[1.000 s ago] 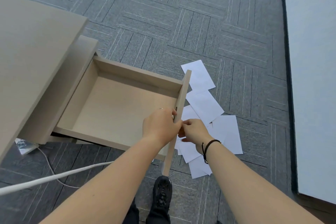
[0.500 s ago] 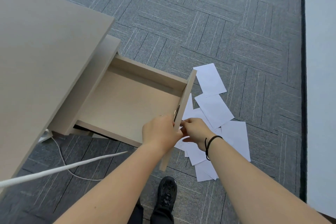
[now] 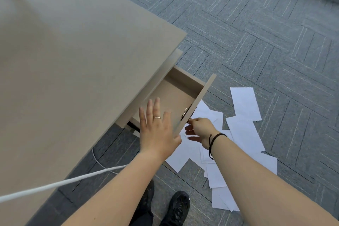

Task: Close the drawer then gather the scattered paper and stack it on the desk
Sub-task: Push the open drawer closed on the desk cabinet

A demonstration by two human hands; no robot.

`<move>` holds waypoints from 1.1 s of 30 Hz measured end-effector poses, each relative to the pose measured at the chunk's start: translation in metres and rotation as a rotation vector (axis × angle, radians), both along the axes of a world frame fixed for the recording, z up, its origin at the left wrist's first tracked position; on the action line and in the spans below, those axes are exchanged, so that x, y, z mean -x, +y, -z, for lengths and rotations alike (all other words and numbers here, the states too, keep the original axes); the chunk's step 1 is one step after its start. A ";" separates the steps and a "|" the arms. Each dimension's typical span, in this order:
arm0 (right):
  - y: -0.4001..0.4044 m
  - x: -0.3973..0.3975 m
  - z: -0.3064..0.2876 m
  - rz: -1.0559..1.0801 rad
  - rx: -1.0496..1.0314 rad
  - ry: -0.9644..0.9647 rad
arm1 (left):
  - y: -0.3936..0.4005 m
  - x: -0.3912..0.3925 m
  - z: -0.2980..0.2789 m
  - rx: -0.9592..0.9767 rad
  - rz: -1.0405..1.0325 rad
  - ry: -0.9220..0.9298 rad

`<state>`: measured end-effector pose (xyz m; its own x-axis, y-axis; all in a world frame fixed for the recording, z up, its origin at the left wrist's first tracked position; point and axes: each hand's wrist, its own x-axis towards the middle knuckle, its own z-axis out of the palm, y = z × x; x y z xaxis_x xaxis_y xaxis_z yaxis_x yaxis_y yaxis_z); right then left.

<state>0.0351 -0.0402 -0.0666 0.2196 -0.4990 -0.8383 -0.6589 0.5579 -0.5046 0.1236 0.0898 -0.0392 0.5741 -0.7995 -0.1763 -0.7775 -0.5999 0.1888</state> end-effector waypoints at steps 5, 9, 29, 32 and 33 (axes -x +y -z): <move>0.004 -0.038 0.004 0.001 -0.014 -0.043 | 0.016 -0.033 0.003 -0.009 -0.148 0.050; 0.004 -0.068 0.011 -0.028 -0.014 -0.070 | 0.024 -0.050 0.004 0.022 -0.187 0.080; 0.015 -0.135 0.021 -0.042 0.012 -0.142 | 0.031 -0.077 0.028 0.027 -0.198 -0.147; 0.015 -0.137 0.020 -0.045 0.021 -0.139 | 0.030 -0.076 0.030 0.017 -0.207 -0.147; 0.015 -0.137 0.020 -0.047 0.026 -0.138 | 0.029 -0.076 0.031 0.019 -0.209 -0.130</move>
